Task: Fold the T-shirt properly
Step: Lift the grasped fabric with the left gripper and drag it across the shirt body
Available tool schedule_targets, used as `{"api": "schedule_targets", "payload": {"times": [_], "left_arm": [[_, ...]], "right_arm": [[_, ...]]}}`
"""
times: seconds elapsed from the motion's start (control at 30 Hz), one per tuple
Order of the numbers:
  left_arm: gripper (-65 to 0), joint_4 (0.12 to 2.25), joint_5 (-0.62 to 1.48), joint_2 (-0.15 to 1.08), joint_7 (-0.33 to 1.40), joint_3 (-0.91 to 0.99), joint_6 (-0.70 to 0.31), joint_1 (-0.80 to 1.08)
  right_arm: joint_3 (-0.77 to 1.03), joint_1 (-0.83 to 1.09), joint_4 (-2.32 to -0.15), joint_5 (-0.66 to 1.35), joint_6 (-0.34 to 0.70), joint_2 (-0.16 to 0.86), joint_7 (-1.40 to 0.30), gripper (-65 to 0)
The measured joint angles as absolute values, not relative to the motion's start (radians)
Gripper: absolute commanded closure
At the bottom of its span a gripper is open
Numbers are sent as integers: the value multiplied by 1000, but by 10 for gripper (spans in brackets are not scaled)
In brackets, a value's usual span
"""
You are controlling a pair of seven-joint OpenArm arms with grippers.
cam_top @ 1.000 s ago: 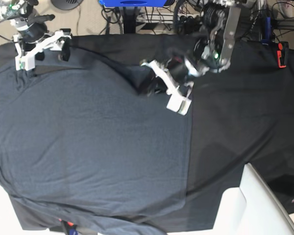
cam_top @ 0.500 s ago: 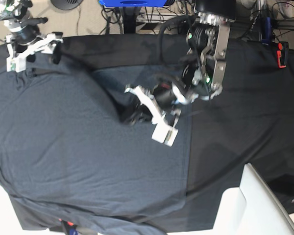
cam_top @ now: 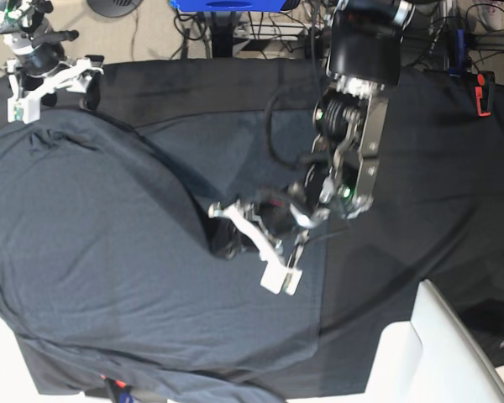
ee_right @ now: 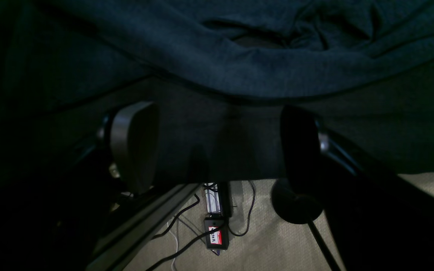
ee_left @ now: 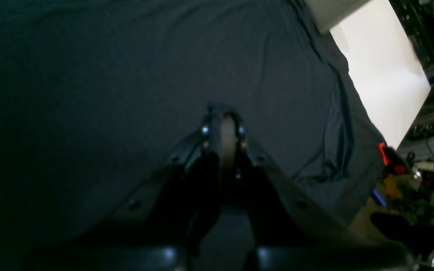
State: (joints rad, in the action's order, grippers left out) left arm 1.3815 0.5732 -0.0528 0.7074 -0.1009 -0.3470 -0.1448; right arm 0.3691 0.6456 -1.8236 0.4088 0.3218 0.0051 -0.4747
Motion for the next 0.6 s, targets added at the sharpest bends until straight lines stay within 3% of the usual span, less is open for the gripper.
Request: {"api": "schedule_targets", "payload": {"times": [0.2,0.37,0.43,0.6], "left_arm": [[0,1330,571,-86,704,-102,-347,-193],[0,1331,572,-94,702,-148,-348,-182],[0,1330,570,-94,704,-146,-347,-168],[0,1338,569,-91,708,-146,-346,-132]], "right_arm": [[375,626,-1787,414,322,-12,-473,-474],[656,500,-1670,410,274,-70,-479,-480],[741,439,-1620,409,266,-55,-476,-477],[769,311,-1474,414,379,43,-531,-476]]}}
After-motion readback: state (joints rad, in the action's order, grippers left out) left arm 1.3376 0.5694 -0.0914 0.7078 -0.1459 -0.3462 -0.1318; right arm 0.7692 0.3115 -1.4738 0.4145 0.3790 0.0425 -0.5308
